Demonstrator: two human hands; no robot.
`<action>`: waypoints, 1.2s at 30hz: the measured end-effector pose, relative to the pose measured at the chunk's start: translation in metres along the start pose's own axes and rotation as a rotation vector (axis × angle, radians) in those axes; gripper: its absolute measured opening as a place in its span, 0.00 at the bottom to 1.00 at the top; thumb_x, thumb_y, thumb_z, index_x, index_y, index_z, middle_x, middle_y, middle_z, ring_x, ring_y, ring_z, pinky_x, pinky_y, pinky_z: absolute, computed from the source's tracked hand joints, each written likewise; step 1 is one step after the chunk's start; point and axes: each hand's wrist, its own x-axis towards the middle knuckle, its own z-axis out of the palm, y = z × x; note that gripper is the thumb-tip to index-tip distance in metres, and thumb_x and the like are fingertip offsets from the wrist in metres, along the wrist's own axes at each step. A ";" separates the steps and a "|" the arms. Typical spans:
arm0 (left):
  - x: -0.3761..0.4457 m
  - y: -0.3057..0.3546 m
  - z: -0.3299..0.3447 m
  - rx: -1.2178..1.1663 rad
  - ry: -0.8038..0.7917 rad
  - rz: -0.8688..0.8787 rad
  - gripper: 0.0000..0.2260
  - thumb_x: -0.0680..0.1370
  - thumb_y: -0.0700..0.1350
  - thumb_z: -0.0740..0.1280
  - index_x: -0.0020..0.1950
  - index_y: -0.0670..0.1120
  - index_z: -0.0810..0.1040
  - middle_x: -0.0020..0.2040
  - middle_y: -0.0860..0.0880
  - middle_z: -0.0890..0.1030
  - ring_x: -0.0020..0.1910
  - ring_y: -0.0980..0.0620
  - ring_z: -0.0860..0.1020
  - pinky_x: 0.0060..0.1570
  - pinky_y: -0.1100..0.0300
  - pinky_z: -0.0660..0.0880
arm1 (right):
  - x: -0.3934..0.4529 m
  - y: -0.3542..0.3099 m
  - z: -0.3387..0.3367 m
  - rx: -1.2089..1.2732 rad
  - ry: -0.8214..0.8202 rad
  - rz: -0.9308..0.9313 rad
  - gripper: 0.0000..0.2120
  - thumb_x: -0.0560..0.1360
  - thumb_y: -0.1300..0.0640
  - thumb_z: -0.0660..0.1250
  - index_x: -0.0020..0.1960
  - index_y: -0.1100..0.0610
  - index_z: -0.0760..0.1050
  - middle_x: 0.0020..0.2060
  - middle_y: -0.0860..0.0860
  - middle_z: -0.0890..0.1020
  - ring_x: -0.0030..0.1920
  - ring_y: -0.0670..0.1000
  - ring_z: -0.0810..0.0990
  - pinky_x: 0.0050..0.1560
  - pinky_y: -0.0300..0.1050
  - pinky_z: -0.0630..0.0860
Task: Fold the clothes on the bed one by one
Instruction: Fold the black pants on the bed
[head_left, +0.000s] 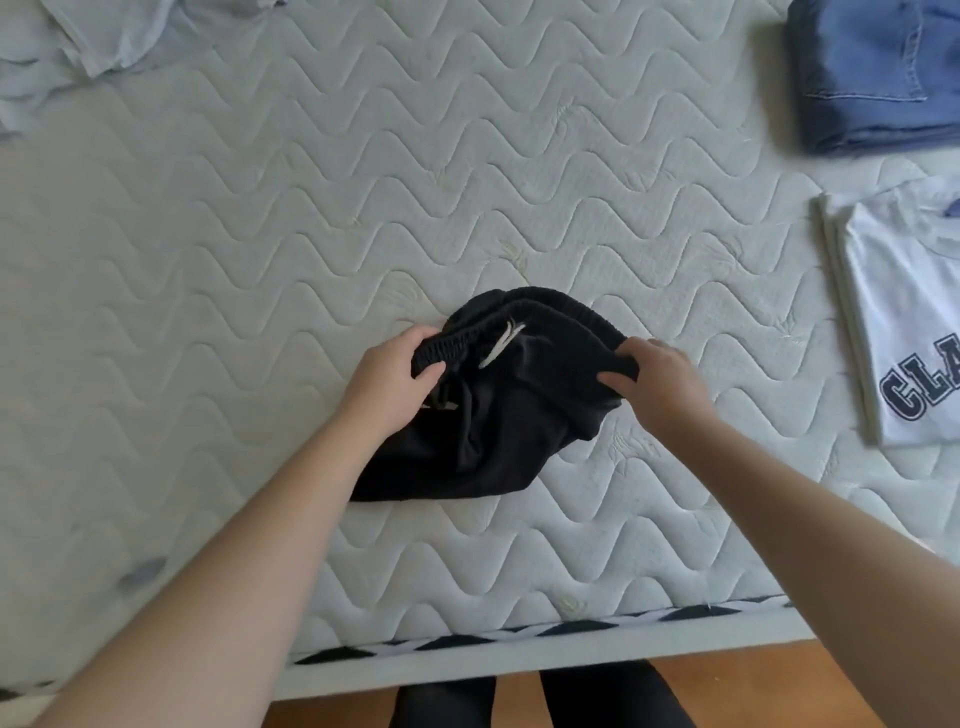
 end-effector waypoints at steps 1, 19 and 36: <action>-0.013 0.008 -0.007 0.003 0.039 0.008 0.16 0.79 0.45 0.67 0.66 0.50 0.75 0.54 0.53 0.81 0.52 0.53 0.78 0.52 0.59 0.72 | -0.010 -0.005 -0.011 0.007 0.020 -0.034 0.10 0.77 0.48 0.68 0.54 0.53 0.77 0.46 0.49 0.77 0.48 0.53 0.75 0.44 0.45 0.68; -0.197 0.163 -0.235 0.036 0.199 0.127 0.10 0.82 0.46 0.62 0.59 0.61 0.71 0.49 0.62 0.76 0.46 0.66 0.74 0.42 0.73 0.66 | -0.179 -0.102 -0.255 0.015 0.173 -0.435 0.07 0.81 0.54 0.63 0.54 0.55 0.77 0.46 0.46 0.75 0.46 0.52 0.75 0.46 0.46 0.69; -0.298 0.193 -0.403 0.166 0.373 0.609 0.18 0.80 0.45 0.65 0.65 0.65 0.70 0.53 0.63 0.80 0.52 0.68 0.77 0.51 0.73 0.70 | -0.312 -0.188 -0.369 -0.156 0.433 -0.595 0.08 0.78 0.54 0.68 0.50 0.59 0.74 0.44 0.49 0.75 0.44 0.53 0.73 0.45 0.44 0.64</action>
